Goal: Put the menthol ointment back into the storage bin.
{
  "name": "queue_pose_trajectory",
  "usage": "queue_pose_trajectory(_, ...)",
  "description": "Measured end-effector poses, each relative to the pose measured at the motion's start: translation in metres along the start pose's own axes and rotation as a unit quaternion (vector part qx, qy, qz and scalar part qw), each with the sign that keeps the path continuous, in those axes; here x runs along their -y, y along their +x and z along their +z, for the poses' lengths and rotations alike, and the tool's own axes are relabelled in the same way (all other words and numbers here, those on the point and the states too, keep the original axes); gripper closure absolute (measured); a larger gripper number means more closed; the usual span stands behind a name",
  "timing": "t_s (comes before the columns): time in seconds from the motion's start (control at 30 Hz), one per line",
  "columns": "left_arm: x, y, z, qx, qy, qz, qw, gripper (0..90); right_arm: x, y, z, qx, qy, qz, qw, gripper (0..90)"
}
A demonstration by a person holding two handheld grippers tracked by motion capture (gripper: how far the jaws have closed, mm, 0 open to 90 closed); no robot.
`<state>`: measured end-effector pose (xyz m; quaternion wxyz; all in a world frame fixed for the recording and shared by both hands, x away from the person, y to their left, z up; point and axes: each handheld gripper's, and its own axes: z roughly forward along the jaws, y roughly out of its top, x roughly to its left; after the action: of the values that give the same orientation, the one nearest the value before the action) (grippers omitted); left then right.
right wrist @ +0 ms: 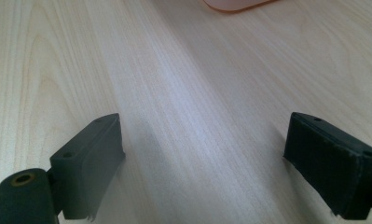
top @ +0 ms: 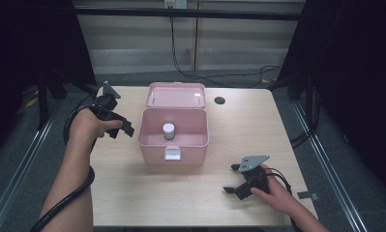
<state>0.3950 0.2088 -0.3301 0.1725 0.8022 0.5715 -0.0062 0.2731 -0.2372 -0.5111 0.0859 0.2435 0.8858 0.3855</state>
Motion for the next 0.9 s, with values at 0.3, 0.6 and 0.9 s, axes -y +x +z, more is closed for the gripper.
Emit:
queue_pose_trajectory(0.3,0.022,0.016,0.003,0.004,-0.007,-0.008,0.9999,21.5,0.000,0.000,0.000,0.000,0.000,0.000,1.0000,10.8)
queue_pose_trajectory(0.6,0.038,0.029,0.016,0.007,-0.009,-0.013,0.9999,21.5,0.000,0.000,0.000,0.000,-0.001,0.000,1.0000,10.9)
queue_pose_trajectory(0.9,0.053,0.032,0.032,0.011,-0.021,-0.002,0.9997,21.5,0.000,0.000,0.000,0.000,0.000,0.001,1.0000,10.9)
